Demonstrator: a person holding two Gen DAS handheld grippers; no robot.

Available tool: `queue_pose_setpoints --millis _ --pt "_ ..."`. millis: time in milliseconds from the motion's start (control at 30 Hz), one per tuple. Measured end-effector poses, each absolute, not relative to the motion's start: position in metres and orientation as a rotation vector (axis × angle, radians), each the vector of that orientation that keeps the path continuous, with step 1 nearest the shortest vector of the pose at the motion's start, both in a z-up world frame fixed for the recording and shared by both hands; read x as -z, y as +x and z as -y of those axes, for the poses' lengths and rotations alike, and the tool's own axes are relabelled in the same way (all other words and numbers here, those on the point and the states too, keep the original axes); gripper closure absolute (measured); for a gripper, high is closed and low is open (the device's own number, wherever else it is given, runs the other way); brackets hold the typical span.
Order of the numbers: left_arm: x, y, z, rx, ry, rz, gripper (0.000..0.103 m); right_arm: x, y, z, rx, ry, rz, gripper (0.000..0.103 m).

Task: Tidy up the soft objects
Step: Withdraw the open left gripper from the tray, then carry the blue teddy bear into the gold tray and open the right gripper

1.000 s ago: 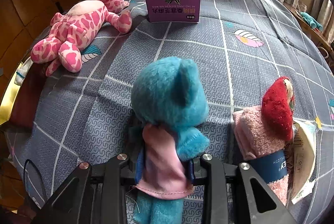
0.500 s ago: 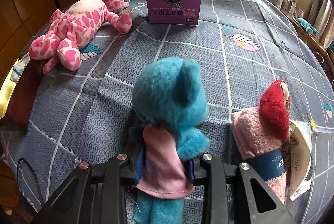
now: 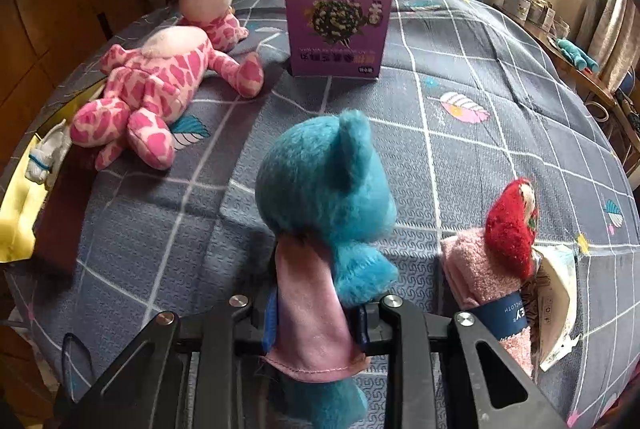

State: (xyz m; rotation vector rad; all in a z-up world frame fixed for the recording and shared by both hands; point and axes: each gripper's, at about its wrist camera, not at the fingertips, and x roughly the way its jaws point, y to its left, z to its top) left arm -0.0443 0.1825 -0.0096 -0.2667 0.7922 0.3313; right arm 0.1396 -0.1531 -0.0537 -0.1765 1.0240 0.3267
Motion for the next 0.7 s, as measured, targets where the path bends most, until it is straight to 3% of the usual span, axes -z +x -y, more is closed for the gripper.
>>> queue_pose_setpoints --millis 433,700 --pt "0.0 -0.063 -0.232 -0.471 -0.336 -0.729 0.036 -0.012 0.114 0.018 -0.776 -0.092 -0.988 0.075" --pt "0.002 -0.074 -0.266 -0.544 -0.398 -0.71 0.037 -0.009 0.11 -0.108 -0.973 -0.055 -1.072 0.074"
